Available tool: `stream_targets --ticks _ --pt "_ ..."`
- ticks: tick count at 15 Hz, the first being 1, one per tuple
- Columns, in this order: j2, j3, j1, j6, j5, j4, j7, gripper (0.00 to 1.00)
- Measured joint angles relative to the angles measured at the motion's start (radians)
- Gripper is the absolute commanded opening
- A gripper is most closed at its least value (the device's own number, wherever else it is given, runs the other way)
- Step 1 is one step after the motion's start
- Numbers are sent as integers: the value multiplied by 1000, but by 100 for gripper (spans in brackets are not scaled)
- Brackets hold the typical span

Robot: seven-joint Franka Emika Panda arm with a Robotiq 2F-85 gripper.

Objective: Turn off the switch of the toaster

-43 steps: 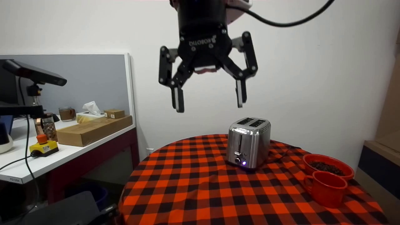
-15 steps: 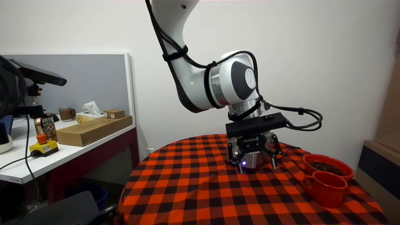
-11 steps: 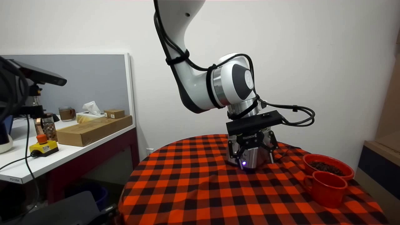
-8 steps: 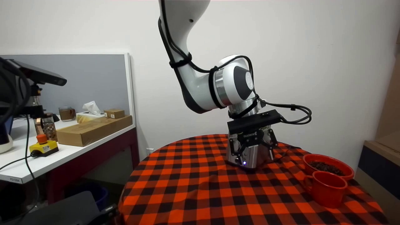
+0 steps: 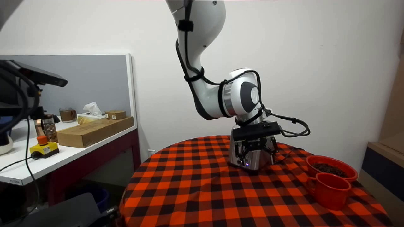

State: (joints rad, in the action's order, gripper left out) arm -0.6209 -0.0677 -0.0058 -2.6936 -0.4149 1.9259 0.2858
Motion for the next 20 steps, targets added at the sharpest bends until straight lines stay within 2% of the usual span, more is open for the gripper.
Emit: stream_targets --ticks 6,14,20 --pt "-102 21 -18 -2 62 -105 0 100" --pt "-113 26 -31 -73 68 -107 0 100" --pt "-139 38 -30 -78 68 -110 0 100"
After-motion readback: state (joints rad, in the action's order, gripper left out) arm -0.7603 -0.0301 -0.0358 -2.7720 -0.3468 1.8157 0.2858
